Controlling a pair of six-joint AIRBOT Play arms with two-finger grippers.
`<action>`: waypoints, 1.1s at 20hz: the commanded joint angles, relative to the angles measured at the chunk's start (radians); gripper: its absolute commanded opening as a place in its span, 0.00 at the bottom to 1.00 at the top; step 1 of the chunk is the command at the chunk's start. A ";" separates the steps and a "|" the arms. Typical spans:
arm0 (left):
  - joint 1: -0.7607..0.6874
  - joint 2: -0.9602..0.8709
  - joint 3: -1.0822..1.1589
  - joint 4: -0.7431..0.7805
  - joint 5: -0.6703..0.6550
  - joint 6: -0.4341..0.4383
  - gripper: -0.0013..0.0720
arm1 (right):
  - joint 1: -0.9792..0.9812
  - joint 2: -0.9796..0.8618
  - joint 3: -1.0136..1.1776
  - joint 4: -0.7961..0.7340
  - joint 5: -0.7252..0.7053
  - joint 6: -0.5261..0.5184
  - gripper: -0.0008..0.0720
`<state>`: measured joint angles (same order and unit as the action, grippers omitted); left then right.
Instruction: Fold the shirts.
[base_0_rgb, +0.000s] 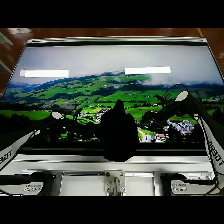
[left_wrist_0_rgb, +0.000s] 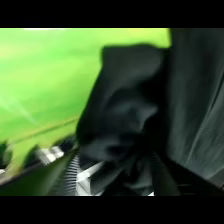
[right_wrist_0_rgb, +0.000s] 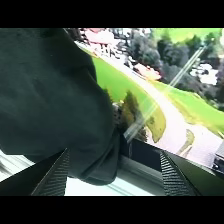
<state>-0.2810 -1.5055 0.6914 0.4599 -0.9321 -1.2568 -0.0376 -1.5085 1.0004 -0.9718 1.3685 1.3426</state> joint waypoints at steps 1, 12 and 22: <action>-0.008 -0.051 0.019 -0.065 0.009 0.041 0.39 | 0.011 -0.001 -0.001 -0.008 0.002 0.023 0.97; -0.006 -0.011 0.050 -0.015 -0.029 0.096 0.07 | 0.238 -0.115 -0.018 -0.021 -0.039 0.037 0.58; 0.142 0.475 0.257 0.196 0.005 0.033 0.06 | 0.149 0.229 0.262 -0.031 -0.062 -0.051 0.09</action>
<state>-0.1932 -1.2057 0.8398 0.5583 -0.9371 -1.1931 0.1452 -1.4094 1.1400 -1.0012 1.3243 1.3132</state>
